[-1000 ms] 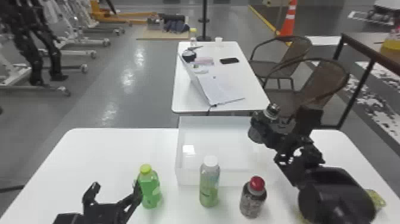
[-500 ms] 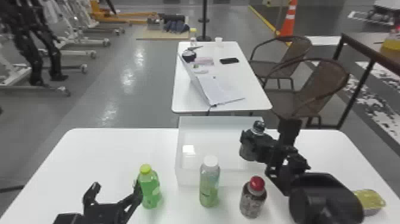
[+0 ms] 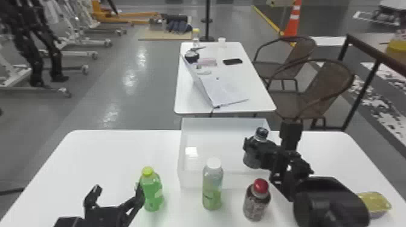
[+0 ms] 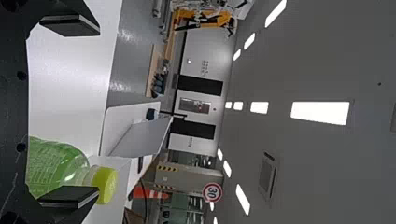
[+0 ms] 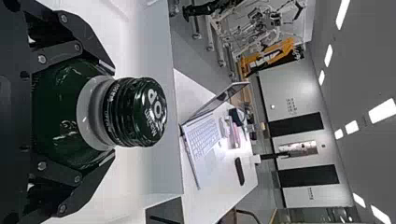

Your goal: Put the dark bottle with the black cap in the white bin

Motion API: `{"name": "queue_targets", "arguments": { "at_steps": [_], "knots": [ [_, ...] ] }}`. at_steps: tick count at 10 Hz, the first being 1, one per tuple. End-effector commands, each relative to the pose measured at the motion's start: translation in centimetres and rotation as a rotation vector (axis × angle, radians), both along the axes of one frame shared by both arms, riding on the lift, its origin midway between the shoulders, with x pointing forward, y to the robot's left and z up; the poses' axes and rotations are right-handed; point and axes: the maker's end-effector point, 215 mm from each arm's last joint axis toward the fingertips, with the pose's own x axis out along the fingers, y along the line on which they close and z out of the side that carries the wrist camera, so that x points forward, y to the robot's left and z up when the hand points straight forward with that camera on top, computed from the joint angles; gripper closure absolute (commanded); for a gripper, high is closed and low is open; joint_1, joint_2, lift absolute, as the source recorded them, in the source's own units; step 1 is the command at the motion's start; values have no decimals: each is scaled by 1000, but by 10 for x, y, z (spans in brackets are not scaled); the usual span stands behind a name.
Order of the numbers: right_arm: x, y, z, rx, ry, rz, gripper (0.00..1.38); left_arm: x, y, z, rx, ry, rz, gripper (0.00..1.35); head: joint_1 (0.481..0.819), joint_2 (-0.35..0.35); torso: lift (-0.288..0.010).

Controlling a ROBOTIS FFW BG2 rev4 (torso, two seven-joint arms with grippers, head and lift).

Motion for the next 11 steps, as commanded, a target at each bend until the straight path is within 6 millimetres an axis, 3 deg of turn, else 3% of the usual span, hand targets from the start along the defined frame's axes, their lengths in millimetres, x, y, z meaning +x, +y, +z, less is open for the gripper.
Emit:
{"name": "queue_targets", "arguments": {
  "at_steps": [1, 2, 3, 5, 8, 10, 11],
  "knots": [
    [0, 0, 0, -4, -1, 1, 401, -1, 0, 0, -4, 0, 2, 104, 549, 0, -100],
    [1, 0, 7, -15, -27, 3, 150, -1, 0, 0, -4, -2, 3, 104, 549, 0, -100],
    [2, 2, 22, -30, -79, 4, 70, -1, 0, 1, -3, -3, 3, 104, 549, 0, -100],
    [-6, -5, 67, -30, -198, -52, 128, -1, 0, 3, -3, -11, 4, 104, 549, 0, -100],
    [-55, -47, 132, -65, -331, -197, 130, -2, 2, 3, -2, -10, 9, 104, 549, 0, -100],
    [-92, -77, 122, -54, -289, -255, 130, -2, 3, 6, -1, -21, 11, 104, 549, 0, -100],
    [-119, -80, 100, -66, -246, -252, 130, -2, 3, 6, -1, -22, 11, 104, 549, 0, -100]
  ]
}}
